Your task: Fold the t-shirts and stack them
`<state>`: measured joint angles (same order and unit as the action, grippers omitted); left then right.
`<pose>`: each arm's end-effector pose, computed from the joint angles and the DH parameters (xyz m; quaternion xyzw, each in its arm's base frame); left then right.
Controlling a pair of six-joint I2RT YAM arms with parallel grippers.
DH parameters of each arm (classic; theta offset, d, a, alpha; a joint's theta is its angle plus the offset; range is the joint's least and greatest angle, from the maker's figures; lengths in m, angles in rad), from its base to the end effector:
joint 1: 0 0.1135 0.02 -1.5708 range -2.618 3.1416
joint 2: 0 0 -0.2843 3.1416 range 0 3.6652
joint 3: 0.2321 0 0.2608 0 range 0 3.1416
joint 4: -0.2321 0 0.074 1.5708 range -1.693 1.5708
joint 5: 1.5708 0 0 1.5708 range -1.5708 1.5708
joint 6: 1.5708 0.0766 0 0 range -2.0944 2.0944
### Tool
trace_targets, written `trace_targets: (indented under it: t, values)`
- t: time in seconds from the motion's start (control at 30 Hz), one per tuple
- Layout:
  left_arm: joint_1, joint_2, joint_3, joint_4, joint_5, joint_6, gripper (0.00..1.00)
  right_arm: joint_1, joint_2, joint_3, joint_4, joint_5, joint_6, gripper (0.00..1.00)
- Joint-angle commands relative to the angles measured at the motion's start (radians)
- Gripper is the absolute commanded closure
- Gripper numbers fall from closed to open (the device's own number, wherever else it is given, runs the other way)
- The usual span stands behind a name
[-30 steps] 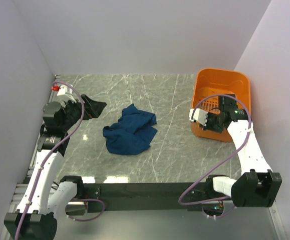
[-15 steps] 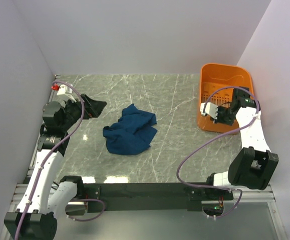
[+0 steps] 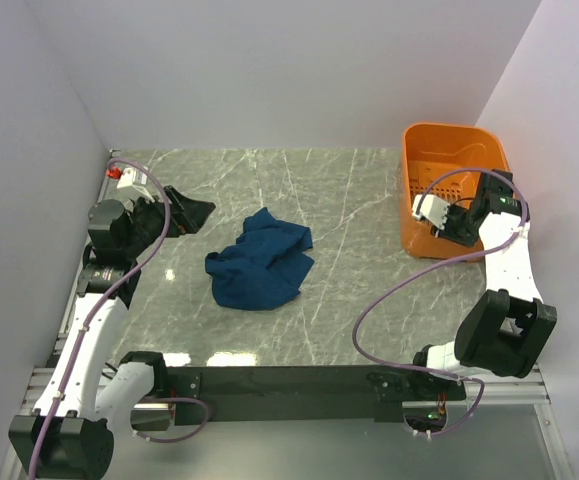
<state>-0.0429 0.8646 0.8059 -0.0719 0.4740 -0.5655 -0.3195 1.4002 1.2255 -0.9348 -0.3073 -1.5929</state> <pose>0.2316 -0.0449 0.3563 -0.0392 0.7459 -0.3604 0.5587 0.2898 -0.0715 0.2770 -0.6001 0.7528 -0.0987 0.2520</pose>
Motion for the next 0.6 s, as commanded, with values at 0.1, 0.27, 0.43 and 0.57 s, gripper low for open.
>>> trace_targets:
  t: [0.1, 0.27, 0.43, 0.57]
  values:
    - [-0.005, -0.004, 0.021, 0.032, 0.021, -0.001, 0.01, -0.03, -0.043, 0.026, 0.119, 0.05, 0.151, 0.57]
    - [-0.005, -0.001, 0.021, 0.032, 0.023, 0.001, 0.01, -0.043, -0.096, -0.003, 0.099, 0.031, 0.163, 0.31]
    - [-0.005, 0.004, 0.033, 0.021, 0.023, 0.01, 0.01, -0.041, -0.151, -0.017, 0.053, -0.068, 0.175, 0.13]
    - [-0.005, 0.008, 0.036, 0.011, 0.026, 0.015, 0.0, -0.007, -0.216, 0.029, -0.021, -0.206, 0.24, 0.1]
